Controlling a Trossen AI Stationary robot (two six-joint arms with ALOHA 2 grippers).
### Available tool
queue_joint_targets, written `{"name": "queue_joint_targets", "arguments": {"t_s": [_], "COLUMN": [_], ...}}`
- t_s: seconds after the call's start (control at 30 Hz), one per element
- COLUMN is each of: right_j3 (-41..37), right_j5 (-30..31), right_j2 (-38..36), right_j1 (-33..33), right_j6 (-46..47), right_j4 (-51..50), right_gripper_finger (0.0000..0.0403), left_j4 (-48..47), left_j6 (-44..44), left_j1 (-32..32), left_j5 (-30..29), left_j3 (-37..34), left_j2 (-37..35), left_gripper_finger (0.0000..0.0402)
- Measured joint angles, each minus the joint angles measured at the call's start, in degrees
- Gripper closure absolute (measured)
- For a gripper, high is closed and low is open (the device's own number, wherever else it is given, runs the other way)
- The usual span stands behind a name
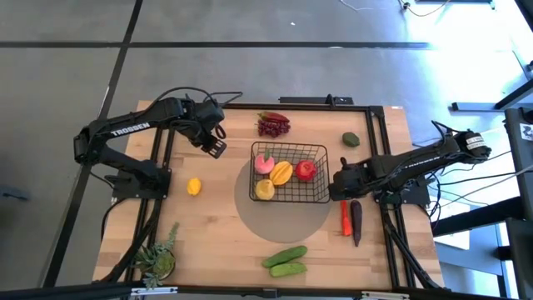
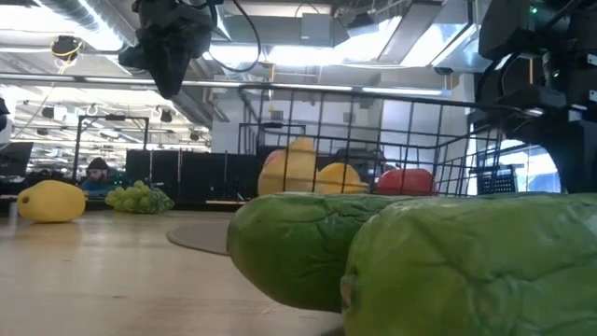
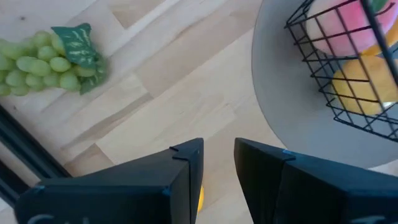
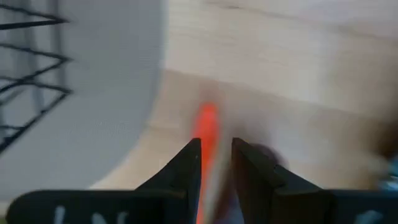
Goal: Build produce basket
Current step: Put the orange carrot into the black wire basket
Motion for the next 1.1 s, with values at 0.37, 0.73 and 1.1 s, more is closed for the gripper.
{"name": "queue_joint_targets", "arguments": {"t_s": [0.37, 0.73, 1.1], "right_j3": [4.3, -1.0, -3.8], "right_j5": [0.7, 0.8, 0.9], "right_j2": [-0.2, 0.1, 2.9], "right_j1": [2.3, 3.8, 4.0], "right_j6": [1.8, 8.9, 9.4], "right_j4": [-7.1, 3.8, 10.4], "right_gripper_finger": [0.0320, 0.0320, 0.0320], "left_j4": [0.0, 0.1, 0.1], "left_j6": [0.0, 0.0, 0.0], "left_j1": [0.0, 0.0, 0.0], "left_j5": [0.4, 0.4, 0.4], "left_j3": [0.0, 0.0, 0.0], "left_j2": [0.0, 0.0, 0.0], "left_gripper_finger": [0.0321, 0.0321, 0.0321]}}
